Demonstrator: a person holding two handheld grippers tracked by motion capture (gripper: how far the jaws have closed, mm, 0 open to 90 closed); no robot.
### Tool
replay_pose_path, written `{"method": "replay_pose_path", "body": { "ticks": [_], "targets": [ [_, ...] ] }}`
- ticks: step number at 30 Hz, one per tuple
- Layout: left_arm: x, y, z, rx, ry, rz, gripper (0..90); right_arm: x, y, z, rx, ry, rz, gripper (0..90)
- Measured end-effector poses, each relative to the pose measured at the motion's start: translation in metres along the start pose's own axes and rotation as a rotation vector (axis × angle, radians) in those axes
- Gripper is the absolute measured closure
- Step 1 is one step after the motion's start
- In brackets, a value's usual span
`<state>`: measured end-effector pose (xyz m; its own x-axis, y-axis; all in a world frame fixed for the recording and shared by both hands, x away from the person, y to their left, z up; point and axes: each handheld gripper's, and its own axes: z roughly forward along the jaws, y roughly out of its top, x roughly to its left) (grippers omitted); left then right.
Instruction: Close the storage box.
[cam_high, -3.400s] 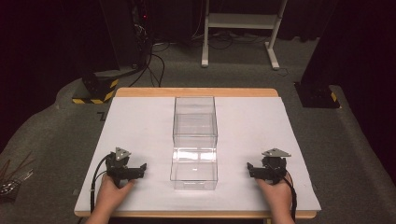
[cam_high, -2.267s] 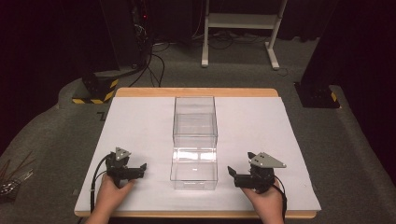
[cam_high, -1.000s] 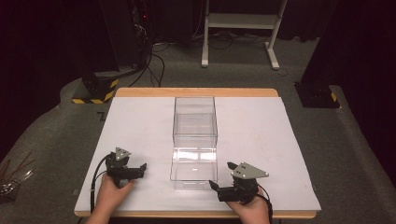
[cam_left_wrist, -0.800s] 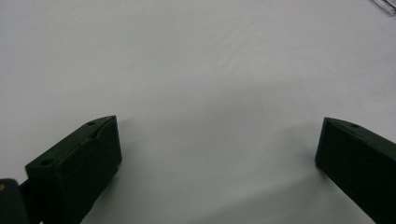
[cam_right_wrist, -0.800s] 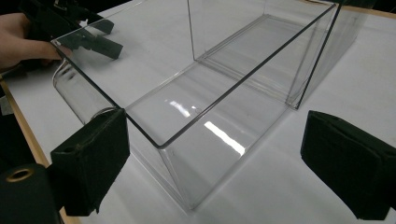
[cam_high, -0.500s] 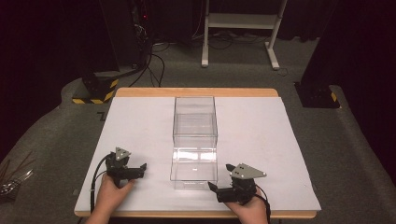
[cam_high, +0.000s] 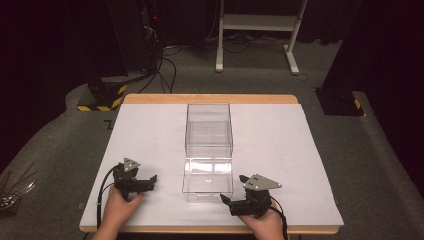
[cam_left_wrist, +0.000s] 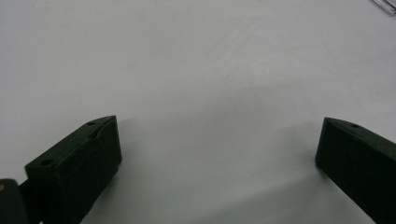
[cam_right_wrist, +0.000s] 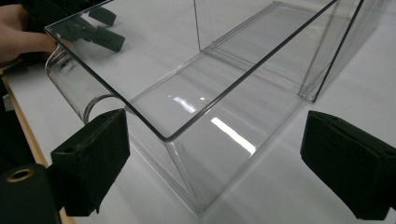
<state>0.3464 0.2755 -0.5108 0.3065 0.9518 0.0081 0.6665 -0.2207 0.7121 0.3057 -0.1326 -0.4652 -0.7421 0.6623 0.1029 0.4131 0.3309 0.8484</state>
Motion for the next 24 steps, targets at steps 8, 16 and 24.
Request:
{"method": "replay_pose_path", "body": {
  "ticks": [8, 16, 24],
  "targets": [
    [0.0, 0.0, 0.0, 0.001, 0.0, 0.0, 0.4, -0.002, 0.0, 0.002, -0.01, -0.014, -0.004, 8.1],
    [0.0, 0.0, 0.0, 0.0, -0.001, -0.001, 0.4, -0.003, 0.002, 0.007, -0.012, -0.021, -0.007, 7.8],
    [0.0, 0.0, 0.0, 0.0, -0.001, -0.001, 0.4, -0.004, 0.003, 0.011, -0.014, -0.028, -0.012, 7.7]
  ]
}}
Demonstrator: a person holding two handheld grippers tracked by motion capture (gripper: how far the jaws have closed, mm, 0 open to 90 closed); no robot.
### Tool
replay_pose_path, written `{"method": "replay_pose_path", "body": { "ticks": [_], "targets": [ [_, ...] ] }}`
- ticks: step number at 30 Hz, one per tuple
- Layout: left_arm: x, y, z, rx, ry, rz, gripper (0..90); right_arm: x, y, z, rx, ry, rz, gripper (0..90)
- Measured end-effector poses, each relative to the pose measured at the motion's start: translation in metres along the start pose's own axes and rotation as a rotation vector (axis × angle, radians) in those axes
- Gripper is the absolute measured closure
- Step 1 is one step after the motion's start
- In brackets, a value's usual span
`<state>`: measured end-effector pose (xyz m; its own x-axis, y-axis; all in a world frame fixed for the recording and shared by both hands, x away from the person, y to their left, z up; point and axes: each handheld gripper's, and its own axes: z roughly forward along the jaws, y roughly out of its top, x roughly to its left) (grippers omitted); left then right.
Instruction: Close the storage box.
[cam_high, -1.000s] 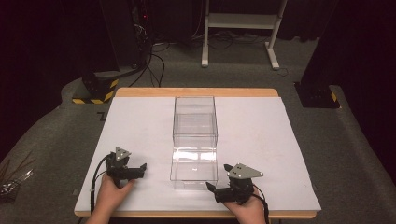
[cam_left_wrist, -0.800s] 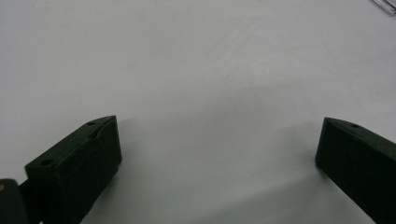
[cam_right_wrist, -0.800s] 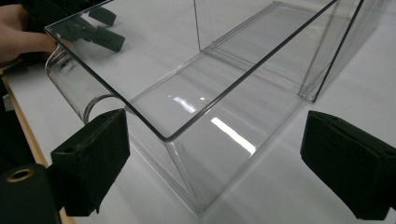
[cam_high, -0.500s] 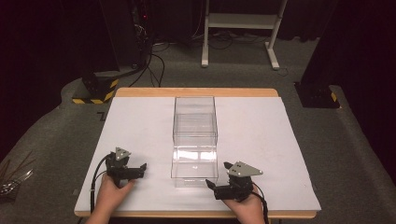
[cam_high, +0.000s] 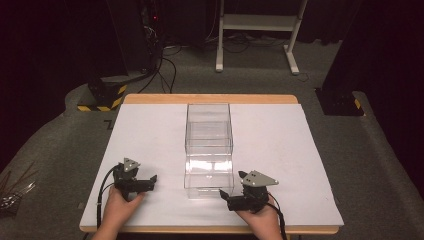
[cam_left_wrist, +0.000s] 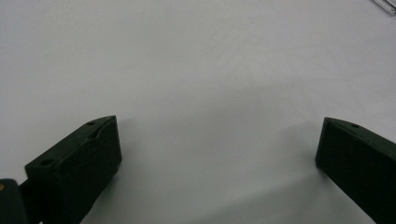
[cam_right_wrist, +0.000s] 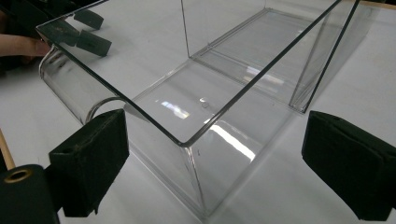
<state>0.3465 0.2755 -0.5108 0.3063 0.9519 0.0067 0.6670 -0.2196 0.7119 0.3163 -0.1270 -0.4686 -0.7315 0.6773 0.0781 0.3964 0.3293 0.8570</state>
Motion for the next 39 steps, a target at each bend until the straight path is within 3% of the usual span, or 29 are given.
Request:
{"method": "replay_pose_path", "body": {
  "ticks": [25, 39],
  "targets": [
    [0.0, 0.0, 0.0, 0.0, 0.001, 0.001, 0.4, -0.014, 0.002, 0.006, 0.007, -0.041, 0.018, 7.7],
    [0.0, 0.0, 0.0, 0.001, 0.001, 0.002, 0.4, -0.022, 0.01, 0.02, 0.009, -0.071, 0.006, 7.7]
  ]
}}
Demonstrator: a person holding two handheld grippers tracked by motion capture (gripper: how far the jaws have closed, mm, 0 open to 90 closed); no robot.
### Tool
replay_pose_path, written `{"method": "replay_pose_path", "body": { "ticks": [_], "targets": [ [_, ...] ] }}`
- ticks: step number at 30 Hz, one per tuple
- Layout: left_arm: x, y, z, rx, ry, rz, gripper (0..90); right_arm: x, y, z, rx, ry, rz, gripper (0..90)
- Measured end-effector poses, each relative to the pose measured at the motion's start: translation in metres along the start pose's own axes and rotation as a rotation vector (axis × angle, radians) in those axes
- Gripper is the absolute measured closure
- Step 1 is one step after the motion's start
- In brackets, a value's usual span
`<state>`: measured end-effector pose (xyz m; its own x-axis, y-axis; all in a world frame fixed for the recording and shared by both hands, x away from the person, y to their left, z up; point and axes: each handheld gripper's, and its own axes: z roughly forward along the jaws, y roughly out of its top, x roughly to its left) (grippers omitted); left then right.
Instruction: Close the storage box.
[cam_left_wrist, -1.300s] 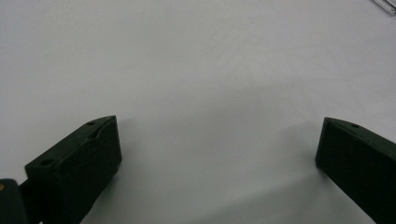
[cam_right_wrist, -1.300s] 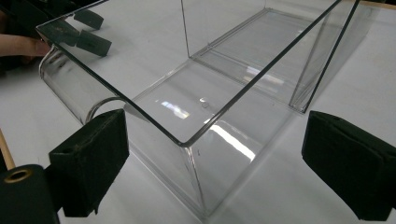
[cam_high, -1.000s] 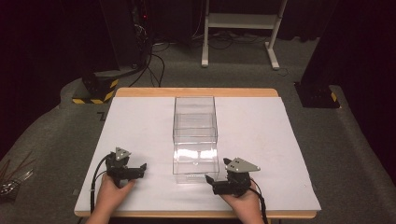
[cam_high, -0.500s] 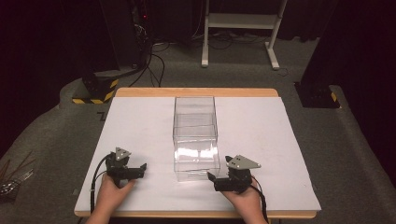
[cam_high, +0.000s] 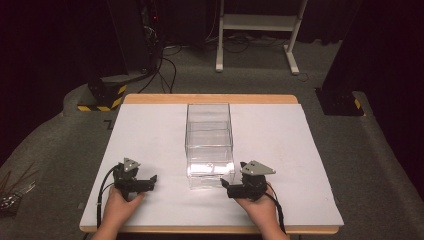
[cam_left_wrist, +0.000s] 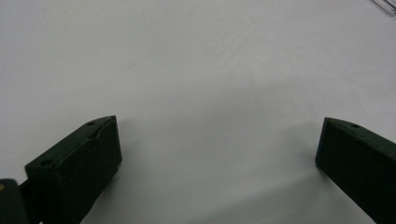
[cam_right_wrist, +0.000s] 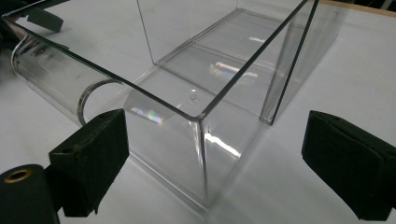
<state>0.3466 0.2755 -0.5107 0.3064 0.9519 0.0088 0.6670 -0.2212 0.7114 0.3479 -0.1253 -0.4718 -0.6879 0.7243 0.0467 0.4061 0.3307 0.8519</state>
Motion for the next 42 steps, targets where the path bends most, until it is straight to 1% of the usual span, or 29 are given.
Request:
{"method": "replay_pose_path", "body": {
  "ticks": [4, 7, 9, 13, 16, 18, 19, 24, 25, 28, 30, 34, 36, 37, 40, 42],
  "targets": [
    [0.0, 0.0, 0.0, 0.0, 0.0, 0.0, 0.4, -0.001, 0.002, 0.003, 0.0, -0.007, 0.003, 7.7],
    [0.0, 0.0, 0.0, 0.0, -0.001, -0.001, 0.4, -0.002, 0.004, 0.007, 0.006, -0.025, -0.001, 7.7],
    [0.0, 0.0, 0.0, 0.0, -0.001, 0.0, 0.4, -0.003, 0.004, 0.009, 0.01, -0.024, 0.002, 7.7],
    [0.0, 0.0, 0.0, 0.0, -0.001, 0.0, 0.4, -0.002, 0.004, 0.009, 0.01, -0.031, -0.01, 7.7],
    [0.0, 0.0, 0.0, -0.001, 0.0, 0.0, 0.4, -0.003, 0.004, 0.011, 0.02, -0.033, -0.004, 7.7],
    [0.0, 0.0, 0.0, 0.0, 0.0, 0.0, 0.4, -0.004, 0.003, 0.011, 0.024, -0.037, -0.005, 7.7],
    [0.0, 0.0, 0.0, 0.0, -0.001, 0.0, 0.4, -0.005, 0.003, 0.012, 0.029, -0.047, -0.004, 7.7],
    [0.0, 0.0, 0.0, 0.0, 0.0, -0.001, 0.4, -0.01, 0.002, 0.014, 0.028, -0.049, 0.006, 7.7],
    [0.0, 0.0, 0.0, 0.0, 0.0, 0.0, 0.4, -0.012, 0.003, 0.017, 0.022, -0.05, 0.022, 7.7],
    [0.0, 0.0, 0.0, -0.001, 0.0, 0.0, 0.4, -0.014, 0.003, 0.019, 0.023, -0.054, 0.03, 7.7],
    [0.0, 0.0, 0.0, 0.002, 0.0, 0.004, 0.4, -0.017, 0.005, 0.024, 0.023, -0.059, 0.046, 7.7],
    [0.0, 0.0, 0.0, 0.003, -0.001, 0.002, 0.4, -0.019, 0.006, 0.027, 0.015, -0.066, 0.038, 7.7],
    [0.0, 0.0, 0.0, 0.002, -0.001, 0.003, 0.4, -0.021, 0.006, 0.029, 0.015, -0.069, 0.047, 7.7],
    [0.0, 0.0, 0.0, 0.003, -0.001, 0.003, 0.4, -0.024, 0.006, 0.032, 0.009, -0.073, 0.057, 7.8],
    [0.0, 0.0, 0.0, 0.001, -0.002, -0.001, 0.4, -0.027, 0.007, 0.037, 0.018, -0.082, 0.06, 7.8],
    [0.0, 0.0, 0.0, 0.0, 0.0, 0.0, 0.4, -0.032, 0.01, 0.043, 0.015, -0.088, 0.07, 7.7]
  ]
}}
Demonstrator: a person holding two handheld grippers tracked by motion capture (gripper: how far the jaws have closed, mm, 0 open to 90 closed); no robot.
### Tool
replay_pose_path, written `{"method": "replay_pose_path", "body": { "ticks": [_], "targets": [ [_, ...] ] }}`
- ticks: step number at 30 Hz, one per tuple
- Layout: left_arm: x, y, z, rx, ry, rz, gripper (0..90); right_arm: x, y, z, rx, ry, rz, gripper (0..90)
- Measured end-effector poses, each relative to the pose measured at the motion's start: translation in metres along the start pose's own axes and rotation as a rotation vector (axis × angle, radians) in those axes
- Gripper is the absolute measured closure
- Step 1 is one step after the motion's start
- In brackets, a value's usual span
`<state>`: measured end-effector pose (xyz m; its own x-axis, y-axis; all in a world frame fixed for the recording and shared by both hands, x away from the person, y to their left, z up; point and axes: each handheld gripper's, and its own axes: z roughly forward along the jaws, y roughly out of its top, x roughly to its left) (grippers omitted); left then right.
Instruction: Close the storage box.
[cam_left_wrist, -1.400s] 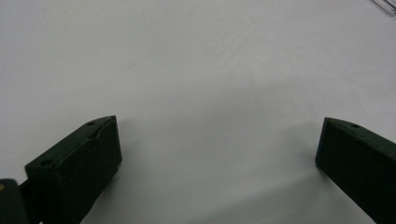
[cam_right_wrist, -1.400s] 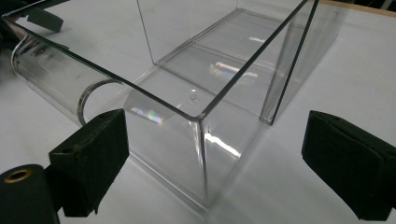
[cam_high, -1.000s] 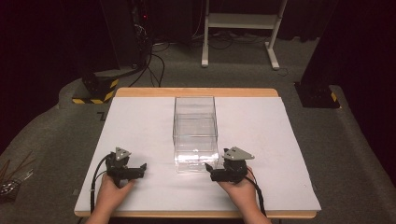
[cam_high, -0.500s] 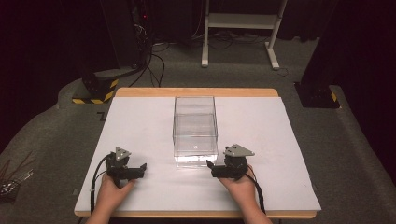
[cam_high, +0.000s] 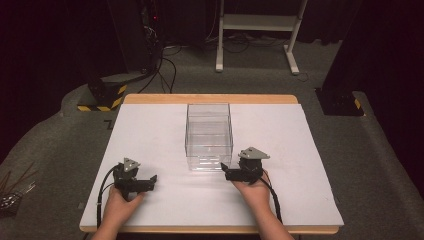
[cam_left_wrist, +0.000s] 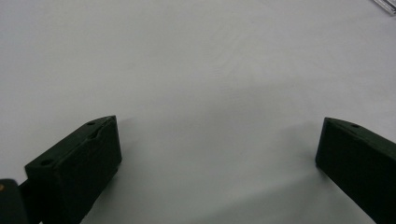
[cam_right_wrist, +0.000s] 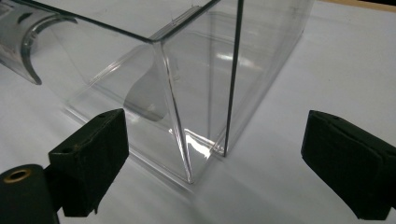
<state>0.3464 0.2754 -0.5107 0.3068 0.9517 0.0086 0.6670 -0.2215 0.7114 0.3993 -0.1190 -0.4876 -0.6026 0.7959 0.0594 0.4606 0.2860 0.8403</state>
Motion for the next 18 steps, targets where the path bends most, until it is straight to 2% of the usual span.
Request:
{"method": "replay_pose_path", "body": {
  "ticks": [18],
  "targets": [
    [0.0, 0.0, 0.0, 0.002, -0.001, 0.001, 0.4, -0.006, 0.011, 0.018, -0.008, -0.027, 0.021, 7.8]
  ]
}}
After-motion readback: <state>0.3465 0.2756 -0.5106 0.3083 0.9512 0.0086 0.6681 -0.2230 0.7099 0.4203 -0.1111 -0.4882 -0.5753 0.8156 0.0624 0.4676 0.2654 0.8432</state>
